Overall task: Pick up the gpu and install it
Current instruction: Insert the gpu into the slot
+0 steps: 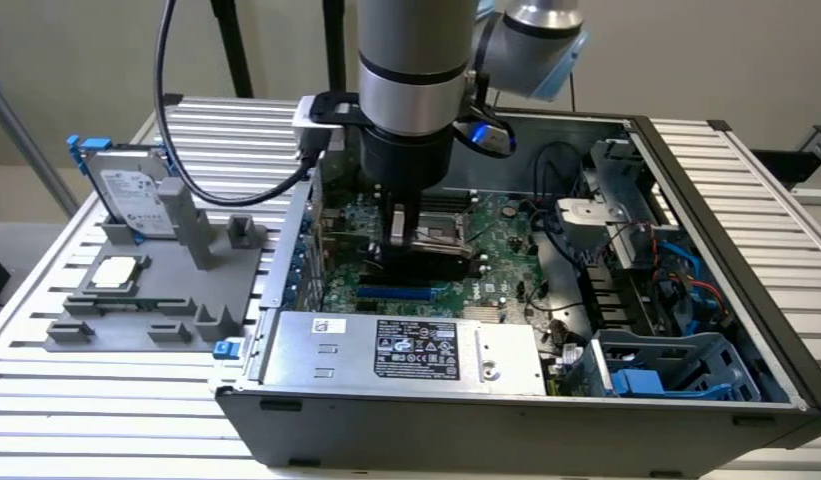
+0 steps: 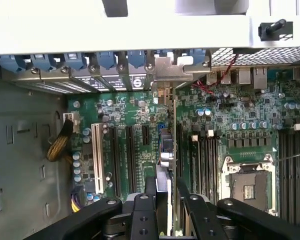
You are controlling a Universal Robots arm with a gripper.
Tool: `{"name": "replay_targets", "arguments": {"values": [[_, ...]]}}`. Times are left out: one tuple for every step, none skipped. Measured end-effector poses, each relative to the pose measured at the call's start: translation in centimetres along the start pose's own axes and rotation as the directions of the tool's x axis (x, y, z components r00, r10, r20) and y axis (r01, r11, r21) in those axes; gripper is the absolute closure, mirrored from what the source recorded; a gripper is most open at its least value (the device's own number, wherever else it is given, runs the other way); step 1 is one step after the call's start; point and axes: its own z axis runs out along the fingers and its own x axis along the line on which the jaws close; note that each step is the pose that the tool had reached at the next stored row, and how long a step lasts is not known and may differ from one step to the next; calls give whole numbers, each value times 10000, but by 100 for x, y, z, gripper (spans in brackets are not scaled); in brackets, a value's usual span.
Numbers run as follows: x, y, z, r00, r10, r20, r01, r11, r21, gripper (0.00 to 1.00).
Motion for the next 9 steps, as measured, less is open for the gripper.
{"name": "replay_targets", "arguments": {"values": [[3, 4, 8, 10000, -3, 2, 3, 10000, 6, 100], [5, 7, 16, 10000, -7, 1, 7, 10000, 10, 100], [7, 13, 25, 10000, -9, 1, 9, 10000, 16, 100], [9, 20, 36, 10000, -11, 1, 11, 10000, 21, 100], [10, 27, 46, 10000, -12, 0, 12, 10000, 23, 100], [12, 37, 57, 10000, -13, 1, 13, 10000, 26, 100], [13, 46, 68, 10000, -14, 1, 14, 10000, 29, 100], [14, 53, 79, 10000, -16, 2, 16, 10000, 31, 100], [15, 57, 89, 10000, -17, 2, 17, 10000, 32, 100]]}}
